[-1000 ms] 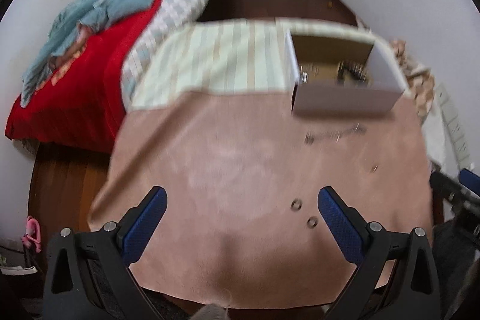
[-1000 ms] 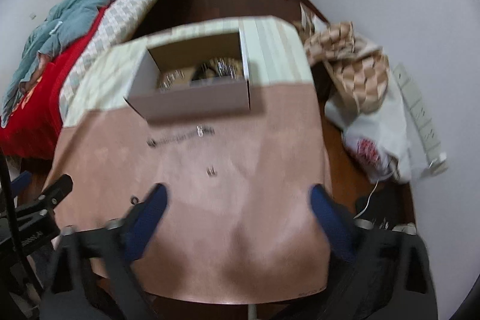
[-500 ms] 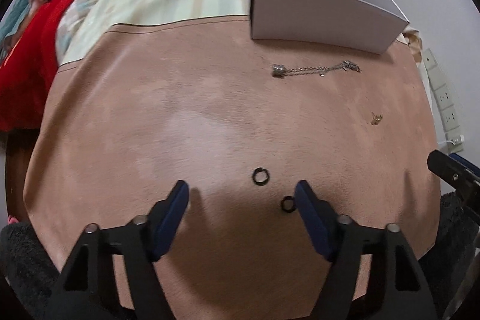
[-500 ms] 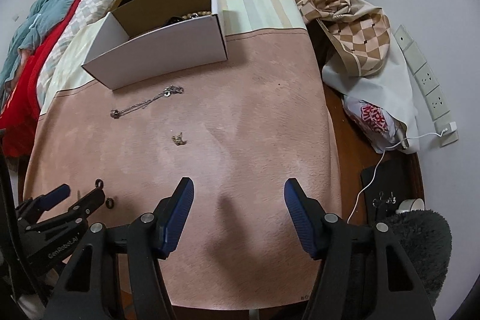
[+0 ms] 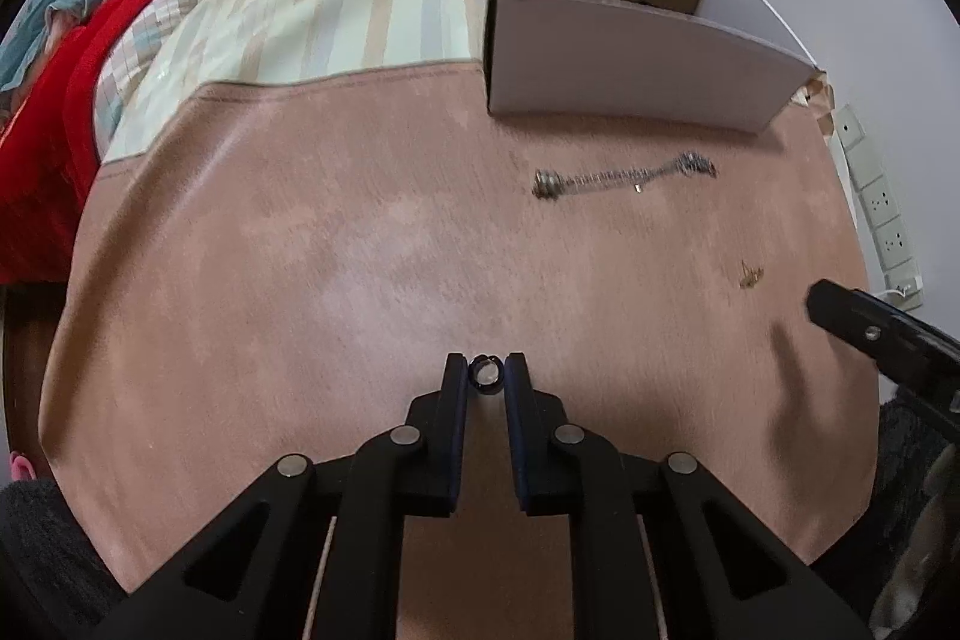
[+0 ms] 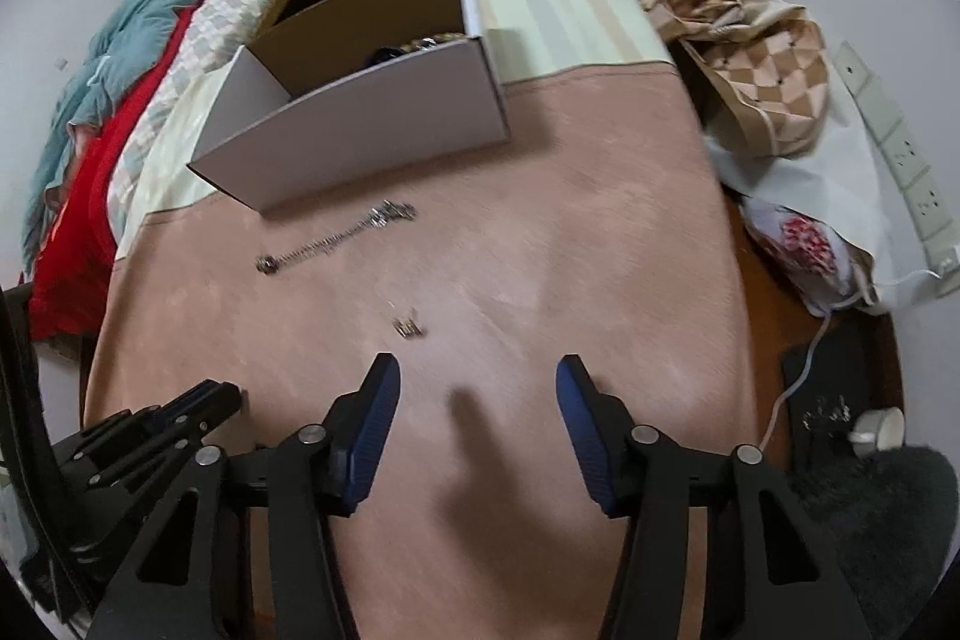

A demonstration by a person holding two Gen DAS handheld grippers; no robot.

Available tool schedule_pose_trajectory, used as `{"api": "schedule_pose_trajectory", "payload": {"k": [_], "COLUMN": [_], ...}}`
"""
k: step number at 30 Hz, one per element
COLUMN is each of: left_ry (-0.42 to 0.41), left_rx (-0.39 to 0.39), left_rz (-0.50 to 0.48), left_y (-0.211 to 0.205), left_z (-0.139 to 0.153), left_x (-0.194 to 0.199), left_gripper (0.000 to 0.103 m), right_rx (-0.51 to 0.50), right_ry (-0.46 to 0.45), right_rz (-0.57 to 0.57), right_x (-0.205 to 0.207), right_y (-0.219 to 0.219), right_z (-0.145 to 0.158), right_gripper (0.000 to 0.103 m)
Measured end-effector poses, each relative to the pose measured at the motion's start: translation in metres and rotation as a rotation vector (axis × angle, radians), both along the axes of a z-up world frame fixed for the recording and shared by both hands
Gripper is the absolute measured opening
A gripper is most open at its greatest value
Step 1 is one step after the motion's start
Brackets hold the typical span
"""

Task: Organize jewelry
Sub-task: 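Grasp a small black ring with the left gripper, then grasp the small gold earring with the right gripper while the left holds the ring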

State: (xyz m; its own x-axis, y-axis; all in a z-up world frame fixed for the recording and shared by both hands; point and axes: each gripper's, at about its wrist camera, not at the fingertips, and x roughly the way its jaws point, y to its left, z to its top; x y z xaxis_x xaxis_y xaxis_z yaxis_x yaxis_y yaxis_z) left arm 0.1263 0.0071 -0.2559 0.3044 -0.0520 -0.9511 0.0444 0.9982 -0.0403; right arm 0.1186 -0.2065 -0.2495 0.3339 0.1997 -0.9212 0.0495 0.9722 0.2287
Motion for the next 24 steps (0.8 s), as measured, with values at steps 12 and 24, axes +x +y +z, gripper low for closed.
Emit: {"api": "schedule_pose_trajectory", "payload": {"k": [12, 24], "left_ry": [-0.018, -0.089], "left_rx": [0.006, -0.083], "left_rz": [0.023, -0.019], "left_y": [0.01, 0.0], "left_z": [0.007, 0.052], "left_x": [0.007, 0.018], "left_gripper": [0.01, 0.01], "right_rx": [-0.053, 0.039], "right_ry": [-0.029, -0.131], "right_rz": [0.118, 0.084], "right_x": [0.011, 0.006], "right_y": [0.042, 0.024], "right_z": [-0.019, 0.026], "right_gripper": [0.014, 0.0]}}
